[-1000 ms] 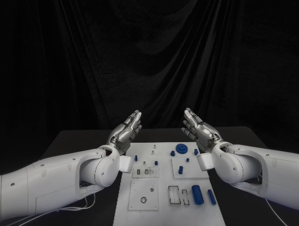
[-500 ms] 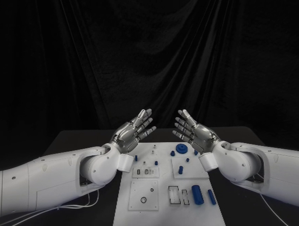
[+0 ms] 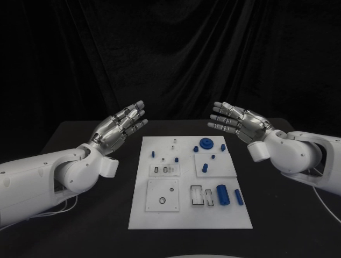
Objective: Assemble the parts on the task board
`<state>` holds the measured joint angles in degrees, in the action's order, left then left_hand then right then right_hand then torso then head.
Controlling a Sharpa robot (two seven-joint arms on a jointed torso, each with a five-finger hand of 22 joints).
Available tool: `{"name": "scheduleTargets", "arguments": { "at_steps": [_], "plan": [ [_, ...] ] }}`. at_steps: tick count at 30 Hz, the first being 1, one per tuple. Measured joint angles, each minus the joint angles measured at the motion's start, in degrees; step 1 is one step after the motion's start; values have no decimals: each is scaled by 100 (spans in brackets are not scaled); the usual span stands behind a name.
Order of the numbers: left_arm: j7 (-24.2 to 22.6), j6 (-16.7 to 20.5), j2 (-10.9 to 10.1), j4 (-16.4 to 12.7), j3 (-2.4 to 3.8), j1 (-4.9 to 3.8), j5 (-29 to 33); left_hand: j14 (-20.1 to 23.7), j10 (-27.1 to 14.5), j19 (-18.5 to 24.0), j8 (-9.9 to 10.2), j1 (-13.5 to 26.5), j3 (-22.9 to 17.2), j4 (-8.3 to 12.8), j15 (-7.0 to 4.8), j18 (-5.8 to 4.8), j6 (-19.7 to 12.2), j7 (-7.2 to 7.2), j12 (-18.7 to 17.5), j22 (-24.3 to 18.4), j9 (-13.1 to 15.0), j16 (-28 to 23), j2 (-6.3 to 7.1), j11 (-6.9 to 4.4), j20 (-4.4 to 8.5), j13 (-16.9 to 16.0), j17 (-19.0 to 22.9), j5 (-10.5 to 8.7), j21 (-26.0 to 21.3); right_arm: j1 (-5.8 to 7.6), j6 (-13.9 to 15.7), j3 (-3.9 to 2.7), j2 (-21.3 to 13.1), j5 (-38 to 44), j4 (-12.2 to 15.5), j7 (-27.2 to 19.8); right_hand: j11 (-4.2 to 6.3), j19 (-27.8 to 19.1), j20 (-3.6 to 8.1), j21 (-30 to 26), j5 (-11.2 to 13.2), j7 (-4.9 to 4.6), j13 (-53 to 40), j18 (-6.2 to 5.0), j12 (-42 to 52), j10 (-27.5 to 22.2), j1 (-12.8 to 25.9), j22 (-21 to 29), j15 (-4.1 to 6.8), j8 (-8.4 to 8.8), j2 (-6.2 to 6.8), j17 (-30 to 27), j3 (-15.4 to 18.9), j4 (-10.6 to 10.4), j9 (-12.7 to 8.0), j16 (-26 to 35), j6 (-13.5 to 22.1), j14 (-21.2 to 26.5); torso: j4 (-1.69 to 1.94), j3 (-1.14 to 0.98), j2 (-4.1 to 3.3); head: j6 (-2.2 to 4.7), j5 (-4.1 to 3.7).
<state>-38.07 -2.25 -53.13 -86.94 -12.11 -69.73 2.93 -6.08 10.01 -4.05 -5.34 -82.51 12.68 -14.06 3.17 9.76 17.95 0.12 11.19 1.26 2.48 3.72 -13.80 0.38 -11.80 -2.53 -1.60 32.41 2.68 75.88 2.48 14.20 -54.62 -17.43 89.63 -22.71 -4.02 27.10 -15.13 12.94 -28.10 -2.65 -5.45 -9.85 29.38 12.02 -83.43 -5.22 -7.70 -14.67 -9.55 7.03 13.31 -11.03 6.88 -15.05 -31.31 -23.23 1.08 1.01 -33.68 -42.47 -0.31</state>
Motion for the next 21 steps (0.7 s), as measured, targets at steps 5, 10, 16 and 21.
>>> {"name": "scheduleTargets", "arguments": {
  "at_steps": [5, 10, 16, 21],
  "plan": [
    [-30, 18, -297, -180, 0, -3, -130, -63, 33, -41, -22, -180, -105, 19, -1, 0, 61, 61, 152, 1, 7, 48, 93, 33, 1, -7, -14, 339, 20, 143, -7, 0, -115, 31, 35, 62, -73, 577, 31, 131, -328, -110, -89, 0, 518, 237, -363, 5, 50, -509, -24, 126, -74, 200, 167, -316, -153, -362, 23, 9, -112, -153, 47],
    [-49, 76, -547, -323, -1, -11, -219, -147, 56, -111, -54, -339, -213, 55, 3, 0, 164, 123, 313, 15, 15, 89, 193, 56, 31, -16, -24, 739, 33, 417, 159, 4, -264, 410, 146, 242, -197, 1634, 245, 705, -717, -274, -254, 0, 1067, 912, -981, -221, 68, -1065, 51, 447, -320, 745, 340, -1048, -317, -1416, 48, 27, -214, -302, 75],
    [-58, 166, -668, -506, -1, -16, -269, -275, 133, -215, -120, -551, -554, 87, 10, 0, 319, 237, 572, 25, 32, 176, 167, 133, 51, -33, -47, 1284, 77, 812, 547, 1, -372, 1495, 304, 715, -300, 2216, 510, 1709, -611, -440, -208, 0, 1184, 1511, -1097, -815, 197, -1400, 140, 580, -400, 1010, 405, -1455, -565, -2206, 98, 66, -393, -371, 77],
    [-64, 227, -764, -704, 1, -27, -297, -308, 178, -227, -166, -598, -919, 141, 42, 0, 425, 315, 774, 25, 43, 228, 263, 221, 41, -40, -56, 1924, 77, 1076, 716, -7, -381, 3071, 320, 1353, -256, 2608, 585, 2451, 688, -367, -142, 0, 1105, 1739, -896, -1288, 345, -1436, 169, 703, -409, 748, 367, -1782, -637, -3019, 160, 112, -594, -274, -27]
  ]
}}
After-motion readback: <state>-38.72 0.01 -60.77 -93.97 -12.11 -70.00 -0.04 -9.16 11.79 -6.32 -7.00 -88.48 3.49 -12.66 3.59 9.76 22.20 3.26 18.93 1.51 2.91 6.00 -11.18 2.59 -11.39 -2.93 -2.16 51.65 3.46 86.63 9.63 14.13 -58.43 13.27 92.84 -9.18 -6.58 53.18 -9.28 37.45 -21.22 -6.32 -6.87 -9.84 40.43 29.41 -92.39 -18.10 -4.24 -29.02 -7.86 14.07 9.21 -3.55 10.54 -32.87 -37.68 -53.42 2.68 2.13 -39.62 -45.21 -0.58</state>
